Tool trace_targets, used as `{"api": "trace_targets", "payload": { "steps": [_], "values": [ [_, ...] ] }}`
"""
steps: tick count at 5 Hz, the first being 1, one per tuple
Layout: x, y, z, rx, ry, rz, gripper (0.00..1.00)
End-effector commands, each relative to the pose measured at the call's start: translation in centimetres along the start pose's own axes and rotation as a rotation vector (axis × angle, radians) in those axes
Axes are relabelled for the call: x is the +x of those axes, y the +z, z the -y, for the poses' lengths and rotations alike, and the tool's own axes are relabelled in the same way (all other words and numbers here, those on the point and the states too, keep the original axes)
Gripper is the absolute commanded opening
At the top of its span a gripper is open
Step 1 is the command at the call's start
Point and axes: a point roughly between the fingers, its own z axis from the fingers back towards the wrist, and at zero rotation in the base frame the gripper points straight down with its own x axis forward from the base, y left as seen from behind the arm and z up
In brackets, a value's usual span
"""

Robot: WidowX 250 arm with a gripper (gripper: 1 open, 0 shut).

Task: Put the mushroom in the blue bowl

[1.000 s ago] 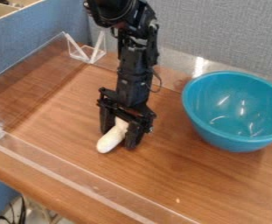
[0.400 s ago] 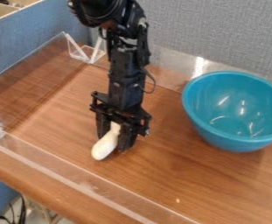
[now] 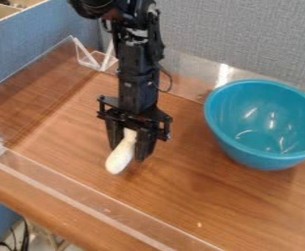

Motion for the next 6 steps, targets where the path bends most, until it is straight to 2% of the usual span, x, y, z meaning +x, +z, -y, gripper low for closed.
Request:
{"api": "trace_targets", "payload": {
  "steps": [1,3,4,5,6],
  "values": [
    [1.2,1.1,-0.4,0.010,-0.036,0.060,0.00],
    [2.5,-0.5,-1.0,0.017,-0.129,0.038,0.00],
    [2.6,-0.6,-1.2,0.017,-0.181,0.047,0.00],
    [2.8,-0.5,-1.4,0.016,-0.232,0.059,0.00],
    [2.2,1.0,-1.5,0.013,-0.258,0.073,0.00]
  ]
}}
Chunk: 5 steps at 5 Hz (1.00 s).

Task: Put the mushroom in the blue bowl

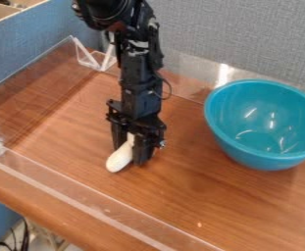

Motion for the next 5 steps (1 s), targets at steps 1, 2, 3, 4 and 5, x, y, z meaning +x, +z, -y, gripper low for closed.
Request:
{"api": "trace_targets", "payload": {
  "steps": [1,2,3,4,5],
  "values": [
    [0.0,4.0,-0.4,0.031,-0.027,0.097,0.00],
    [0.4,3.8,0.4,0.033,-0.078,0.097,1.00],
    [0.8,3.5,1.3,0.036,-0.128,0.091,1.00],
    [0.8,3.2,1.2,0.045,-0.180,0.077,1.00],
    [0.7,2.7,-0.5,0.040,-0.134,0.069,1.00]
  ]
}}
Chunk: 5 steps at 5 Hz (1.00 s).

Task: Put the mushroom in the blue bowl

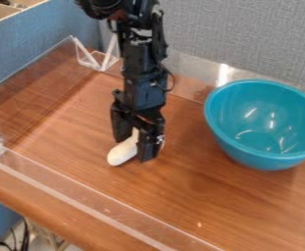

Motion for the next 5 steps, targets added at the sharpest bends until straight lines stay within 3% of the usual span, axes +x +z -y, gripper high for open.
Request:
{"api": "trace_targets", "payload": {
  "steps": [1,2,3,4,5],
  "values": [
    [0.3,1.1,-2.1,0.025,0.049,0.048,1.00],
    [-0.1,0.7,-3.6,0.020,0.091,0.043,0.00],
    [-0.5,0.4,-4.3,0.023,0.077,0.039,0.00],
    [-1.1,1.8,-4.7,0.037,0.089,0.065,0.00],
    [-1.4,4.6,-4.0,0.055,0.074,0.093,0.00]
  ]
}}
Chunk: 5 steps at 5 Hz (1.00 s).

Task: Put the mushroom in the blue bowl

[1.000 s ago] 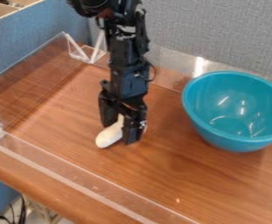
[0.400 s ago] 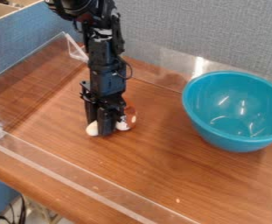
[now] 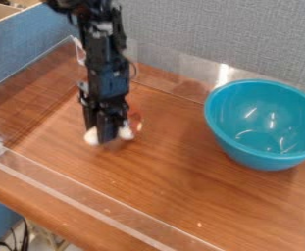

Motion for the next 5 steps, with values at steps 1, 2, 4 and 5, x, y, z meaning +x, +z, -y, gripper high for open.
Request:
{"api": "trace_targets", "payload": {
  "steps": [1,2,4,5],
  "values": [
    [1.3,6.7,1.2,0.094,-0.098,0.098,0.00],
    [2.3,10.9,3.1,0.157,-0.179,0.138,0.00],
    [6.3,13.3,9.7,0.205,-0.359,0.185,1.00],
    [8.4,12.1,13.7,0.189,-0.417,0.179,0.00]
  ]
}}
